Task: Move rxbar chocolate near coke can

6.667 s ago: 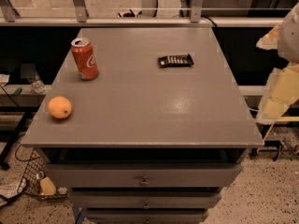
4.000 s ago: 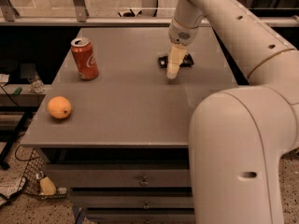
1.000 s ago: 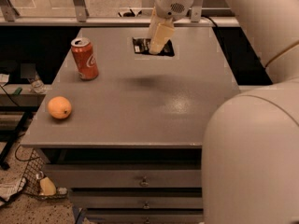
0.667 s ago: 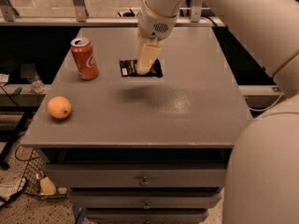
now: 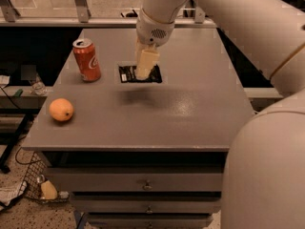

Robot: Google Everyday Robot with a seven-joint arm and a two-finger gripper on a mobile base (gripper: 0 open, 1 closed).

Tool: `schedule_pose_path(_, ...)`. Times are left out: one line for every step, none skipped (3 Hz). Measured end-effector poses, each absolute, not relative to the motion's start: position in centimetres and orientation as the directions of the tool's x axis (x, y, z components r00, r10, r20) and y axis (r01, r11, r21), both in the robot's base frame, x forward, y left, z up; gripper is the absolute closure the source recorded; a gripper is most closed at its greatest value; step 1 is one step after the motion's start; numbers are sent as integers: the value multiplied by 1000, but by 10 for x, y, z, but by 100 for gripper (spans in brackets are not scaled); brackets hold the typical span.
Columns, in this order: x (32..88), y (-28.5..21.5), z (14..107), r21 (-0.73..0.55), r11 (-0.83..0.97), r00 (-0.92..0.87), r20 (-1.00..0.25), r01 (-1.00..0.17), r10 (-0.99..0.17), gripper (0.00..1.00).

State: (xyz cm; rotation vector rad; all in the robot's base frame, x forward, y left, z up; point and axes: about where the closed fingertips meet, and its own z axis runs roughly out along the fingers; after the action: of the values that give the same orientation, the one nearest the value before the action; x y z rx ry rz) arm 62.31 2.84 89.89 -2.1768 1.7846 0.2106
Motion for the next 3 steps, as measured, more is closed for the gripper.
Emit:
schedule_pose_path(636, 48, 888, -147, -176, 214, -294, -973, -932, 100)
schedule_pose_path(646, 66, 882, -148, -183, 219, -284, -972, -934, 100)
schedule_pose_path(652, 89, 878, -146, -189, 224, -280, -971, -934, 100)
